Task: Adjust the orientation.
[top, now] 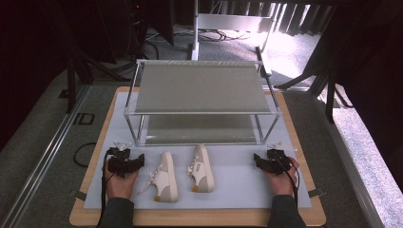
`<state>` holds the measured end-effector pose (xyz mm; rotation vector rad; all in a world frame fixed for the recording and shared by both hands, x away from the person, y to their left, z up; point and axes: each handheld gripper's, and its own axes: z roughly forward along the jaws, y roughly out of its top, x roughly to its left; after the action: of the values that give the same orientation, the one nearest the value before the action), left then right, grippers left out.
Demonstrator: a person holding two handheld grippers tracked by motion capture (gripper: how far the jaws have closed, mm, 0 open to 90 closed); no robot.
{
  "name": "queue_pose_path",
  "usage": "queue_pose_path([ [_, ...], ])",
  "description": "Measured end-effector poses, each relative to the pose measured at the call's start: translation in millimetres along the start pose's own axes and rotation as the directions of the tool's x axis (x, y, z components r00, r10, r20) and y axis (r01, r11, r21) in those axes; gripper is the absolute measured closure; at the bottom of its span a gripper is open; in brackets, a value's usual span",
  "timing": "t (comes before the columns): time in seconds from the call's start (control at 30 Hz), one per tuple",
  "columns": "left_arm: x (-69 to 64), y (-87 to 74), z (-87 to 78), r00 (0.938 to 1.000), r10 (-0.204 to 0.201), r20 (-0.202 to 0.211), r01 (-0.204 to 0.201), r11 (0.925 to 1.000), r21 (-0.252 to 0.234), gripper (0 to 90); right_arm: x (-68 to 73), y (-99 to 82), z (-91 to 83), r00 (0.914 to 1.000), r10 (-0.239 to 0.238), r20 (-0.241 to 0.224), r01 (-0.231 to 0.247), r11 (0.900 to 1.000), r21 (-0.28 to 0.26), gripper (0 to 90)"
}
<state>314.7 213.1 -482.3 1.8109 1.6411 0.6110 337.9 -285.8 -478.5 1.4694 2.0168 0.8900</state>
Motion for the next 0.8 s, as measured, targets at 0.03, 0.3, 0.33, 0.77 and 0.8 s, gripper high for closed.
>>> queue_pose_path([
  [0.03, 3.1, -1.6, -1.7, 0.9992, -0.015, 0.036, 0.016, 0.9998, -0.015, 41.5, 0.0, 0.0, 0.0, 1.0000, 0.000, 0.000, 0.000, 1.0000, 0.000, 40.7],
  [0.3, 15.4, -8.8, -29.0, 0.9891, -0.020, 0.146, 0.049, 0.9798, -0.194, 43.4, 14.6, -0.3, -13.3, 0.9975, -0.068, 0.019, 0.069, 0.9945, -0.079, 38.7],
  [0.33, 15.2, -9.9, -31.4, 0.9885, -0.007, 0.151, 0.040, 0.9762, -0.213, 42.6, 18.4, -1.6, -13.7, 0.9973, -0.073, 0.013, 0.074, 0.9943, -0.077, 38.7],
  [0.77, 6.8, -11.1, -56.9, 0.9732, 0.071, 0.219, -0.006, 0.9589, -0.284, 44.0, 28.4, -2.6, -16.3, 0.9945, -0.104, -0.007, 0.104, 0.9925, -0.065, 38.7],
  [0.8, 5.1, -11.6, -61.4, 0.9676, 0.091, 0.236, -0.020, 0.9577, -0.287, 44.1, 29.9, -1.7, -18.1, 0.9937, -0.112, -0.006, 0.111, 0.9912, -0.073, 38.7],
])
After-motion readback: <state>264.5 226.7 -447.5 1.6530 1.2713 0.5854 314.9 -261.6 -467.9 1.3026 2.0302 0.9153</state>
